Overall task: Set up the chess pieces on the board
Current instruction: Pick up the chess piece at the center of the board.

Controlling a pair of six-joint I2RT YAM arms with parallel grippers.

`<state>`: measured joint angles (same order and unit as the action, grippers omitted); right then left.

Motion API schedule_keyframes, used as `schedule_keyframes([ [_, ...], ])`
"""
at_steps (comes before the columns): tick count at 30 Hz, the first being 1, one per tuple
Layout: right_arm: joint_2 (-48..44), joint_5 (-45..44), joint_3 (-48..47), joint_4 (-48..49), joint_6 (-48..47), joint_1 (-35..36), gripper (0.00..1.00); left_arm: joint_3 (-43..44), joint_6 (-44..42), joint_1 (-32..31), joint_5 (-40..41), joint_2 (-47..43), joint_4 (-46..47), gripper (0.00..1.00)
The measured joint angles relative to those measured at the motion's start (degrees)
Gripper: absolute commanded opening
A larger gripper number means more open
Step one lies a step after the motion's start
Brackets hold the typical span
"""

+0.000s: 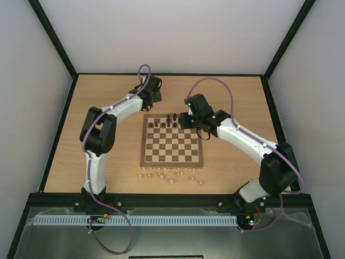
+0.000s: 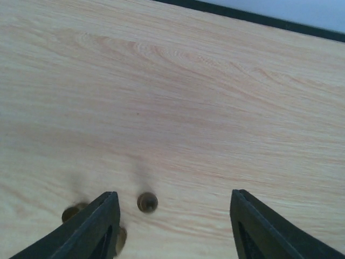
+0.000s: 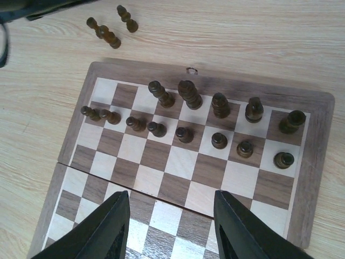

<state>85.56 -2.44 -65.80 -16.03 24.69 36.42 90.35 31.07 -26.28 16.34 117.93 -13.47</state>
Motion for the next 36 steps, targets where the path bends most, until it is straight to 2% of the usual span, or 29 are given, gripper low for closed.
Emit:
schedule_keyframes([
  [2,0.0,0.1,0.0,0.2,0.0,0.1,0.44,2.8,-0.2,0.6,-0.3,2.9,-0.7,0.5],
  [9,0.0,0.6,0.0,0.8,0.0,0.1,0.44,6.6,-1.0,2.8,-0.9,7.9,-2.8,0.48],
  [12,0.2,0.7,0.0,1.0,0.0,0.2,0.43,7.3,-1.2,3.3,-0.9,8.7,-3.5,0.44],
  [36,1.9,0.9,0.0,1.1,0.0,0.8,0.43,6.6,-2.2,2.4,-2.5,10.2,-4.5,0.32],
])
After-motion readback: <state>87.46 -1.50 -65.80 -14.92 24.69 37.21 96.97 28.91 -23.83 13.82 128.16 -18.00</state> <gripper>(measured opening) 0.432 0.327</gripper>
